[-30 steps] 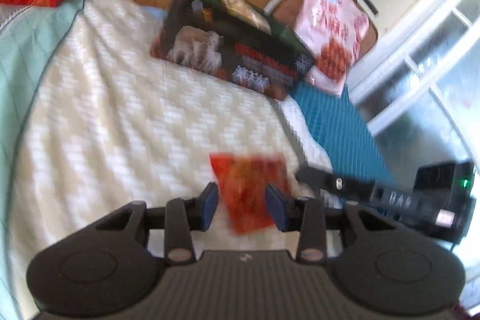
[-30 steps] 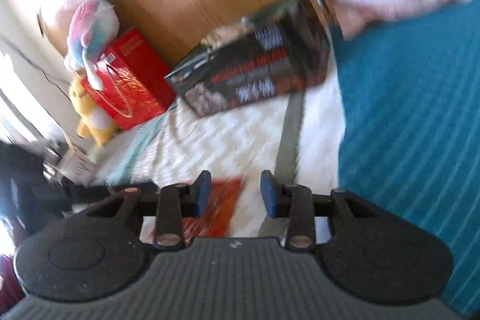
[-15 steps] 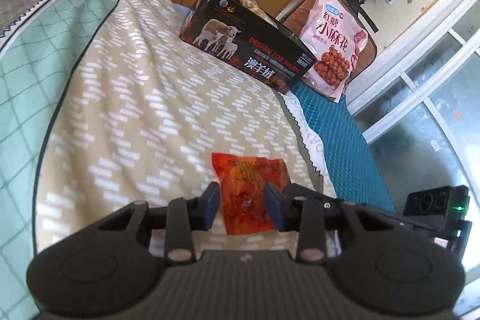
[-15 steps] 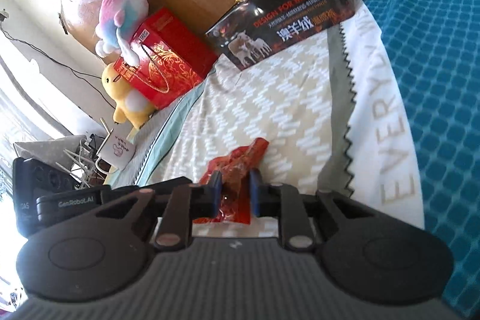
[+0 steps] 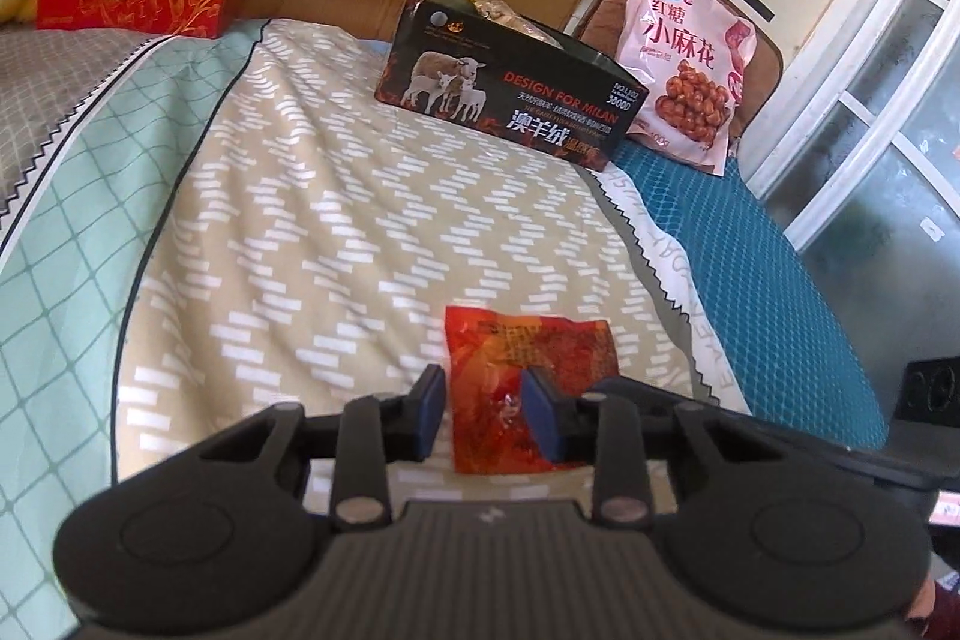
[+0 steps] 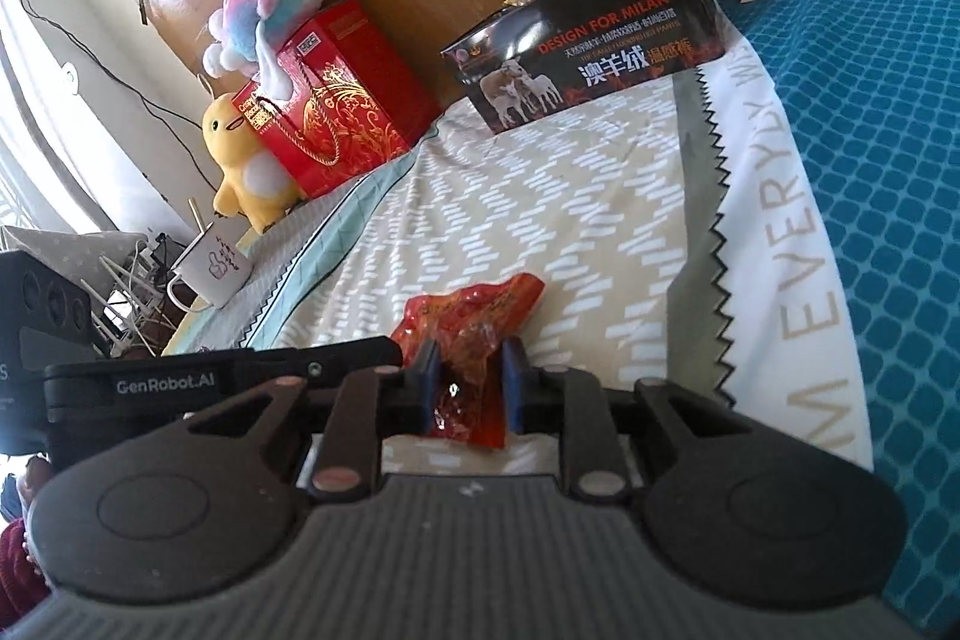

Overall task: Organize snacks
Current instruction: 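Grasp the red snack packet with the right gripper and lift it, then carry the red packet into the black tin and release it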

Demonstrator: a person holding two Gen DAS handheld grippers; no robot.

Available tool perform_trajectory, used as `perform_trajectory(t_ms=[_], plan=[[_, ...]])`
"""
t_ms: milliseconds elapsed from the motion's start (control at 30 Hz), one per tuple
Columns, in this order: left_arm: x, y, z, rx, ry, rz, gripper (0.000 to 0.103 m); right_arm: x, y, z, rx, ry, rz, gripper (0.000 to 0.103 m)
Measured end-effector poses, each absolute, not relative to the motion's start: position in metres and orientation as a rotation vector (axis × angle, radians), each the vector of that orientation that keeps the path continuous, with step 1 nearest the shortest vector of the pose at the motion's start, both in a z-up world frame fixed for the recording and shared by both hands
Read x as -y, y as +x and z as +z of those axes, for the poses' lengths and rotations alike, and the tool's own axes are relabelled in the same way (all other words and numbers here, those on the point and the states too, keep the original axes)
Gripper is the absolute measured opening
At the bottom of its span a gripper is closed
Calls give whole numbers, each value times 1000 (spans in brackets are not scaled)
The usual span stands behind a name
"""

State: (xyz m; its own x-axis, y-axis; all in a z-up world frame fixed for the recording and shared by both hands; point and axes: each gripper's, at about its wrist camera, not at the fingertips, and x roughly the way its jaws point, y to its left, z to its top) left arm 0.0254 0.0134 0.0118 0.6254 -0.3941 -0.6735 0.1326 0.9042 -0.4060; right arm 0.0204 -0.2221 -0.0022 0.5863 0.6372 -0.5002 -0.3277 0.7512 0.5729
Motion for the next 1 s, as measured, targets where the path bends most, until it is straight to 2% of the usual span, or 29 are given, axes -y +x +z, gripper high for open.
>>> perform_trajectory(t_ms=[567, 767, 900, 1000], plan=[[-3, 17, 17, -832, -236, -234, 27, 212, -10, 16, -551, 231, 462, 21], [-4, 19, 18, -838, -243, -244, 30, 233, 0, 21, -564, 358, 486, 19], [-20, 29, 16, -873, -442, -398, 39, 251, 13, 35, -578, 493, 512, 18], [-28, 34, 9, -896, -607, -518, 41, 261, 23, 41, -591, 597, 538, 18]])
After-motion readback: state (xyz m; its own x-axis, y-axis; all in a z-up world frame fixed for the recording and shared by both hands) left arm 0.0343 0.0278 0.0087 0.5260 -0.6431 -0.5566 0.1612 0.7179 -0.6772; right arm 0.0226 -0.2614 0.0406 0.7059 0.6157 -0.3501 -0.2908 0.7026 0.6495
